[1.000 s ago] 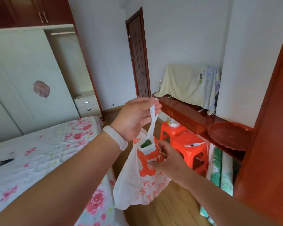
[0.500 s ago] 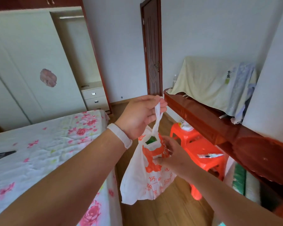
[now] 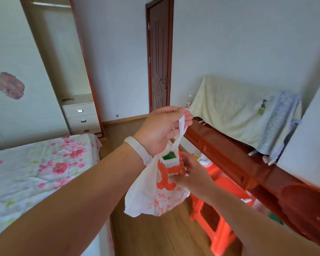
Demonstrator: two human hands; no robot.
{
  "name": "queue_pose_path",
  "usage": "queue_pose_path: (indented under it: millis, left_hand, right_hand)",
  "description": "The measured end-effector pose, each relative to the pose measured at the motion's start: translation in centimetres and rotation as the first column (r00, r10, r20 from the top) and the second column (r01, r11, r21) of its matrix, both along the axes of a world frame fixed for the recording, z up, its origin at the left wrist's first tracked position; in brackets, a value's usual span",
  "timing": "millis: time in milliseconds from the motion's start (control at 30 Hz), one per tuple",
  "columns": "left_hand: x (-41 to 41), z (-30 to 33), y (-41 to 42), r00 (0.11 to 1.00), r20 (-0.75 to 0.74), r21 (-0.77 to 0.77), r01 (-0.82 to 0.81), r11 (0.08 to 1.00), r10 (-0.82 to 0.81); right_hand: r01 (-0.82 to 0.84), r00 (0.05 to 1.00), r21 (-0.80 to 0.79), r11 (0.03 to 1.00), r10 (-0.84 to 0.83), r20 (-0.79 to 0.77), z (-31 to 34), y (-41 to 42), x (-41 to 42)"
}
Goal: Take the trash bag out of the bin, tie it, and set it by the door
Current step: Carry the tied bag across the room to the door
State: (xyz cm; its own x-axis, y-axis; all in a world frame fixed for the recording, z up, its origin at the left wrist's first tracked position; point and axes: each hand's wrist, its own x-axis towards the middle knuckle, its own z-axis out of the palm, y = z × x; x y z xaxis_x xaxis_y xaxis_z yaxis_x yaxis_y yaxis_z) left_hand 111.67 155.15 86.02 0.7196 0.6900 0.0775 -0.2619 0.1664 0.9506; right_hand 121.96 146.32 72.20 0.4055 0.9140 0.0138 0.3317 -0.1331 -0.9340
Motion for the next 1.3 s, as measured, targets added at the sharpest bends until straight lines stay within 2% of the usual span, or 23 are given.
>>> queue_pose_path:
  millis: [367, 667, 800, 933, 1067, 1300]
  left_hand:
    - [5.6, 0.1, 13.1, 0.998, -0.013, -0.015, -0.059, 0.998, 0.058]
    - [14.6, -2.2, 25.7, 0.968, -0.072, -0.070, -0.243, 0.967, 0.238]
    - [19.4, -1.7, 30.1, 0.956, -0.104, -0.064, -0.280, 0.958, 0.273]
    - [23.1, -0.9, 33.8, 0.950, -0.048, -0.053, -0.312, 0.949, 0.309]
    - [26.2, -0.4, 37.3, 0.953, -0.045, -0.045, -0.302, 0.952, 0.300]
    - [29.9, -1.8, 46.0, 0.963, -0.055, -0.063, -0.265, 0.962, 0.262]
  right_hand:
    - [-0.032, 0.999, -0.014, 0.999, 0.032, 0.013, 0.1, 14.1, 4.9]
    - [-0.167, 0.984, -0.099, 0.981, 0.172, 0.039, -2.2, 27.2, 14.2]
    - [-0.231, 0.973, -0.090, 0.969, 0.232, 0.008, -1.3, 31.7, 19.1]
    - [-0.267, 0.963, -0.025, 0.963, 0.268, 0.025, -0.7, 36.5, 23.8]
    - [-0.256, 0.967, 0.022, 0.966, 0.256, 0.012, -0.8, 40.3, 26.6]
    - [-0.232, 0.973, 0.004, 0.973, 0.232, 0.012, -1.8, 48.7, 30.6]
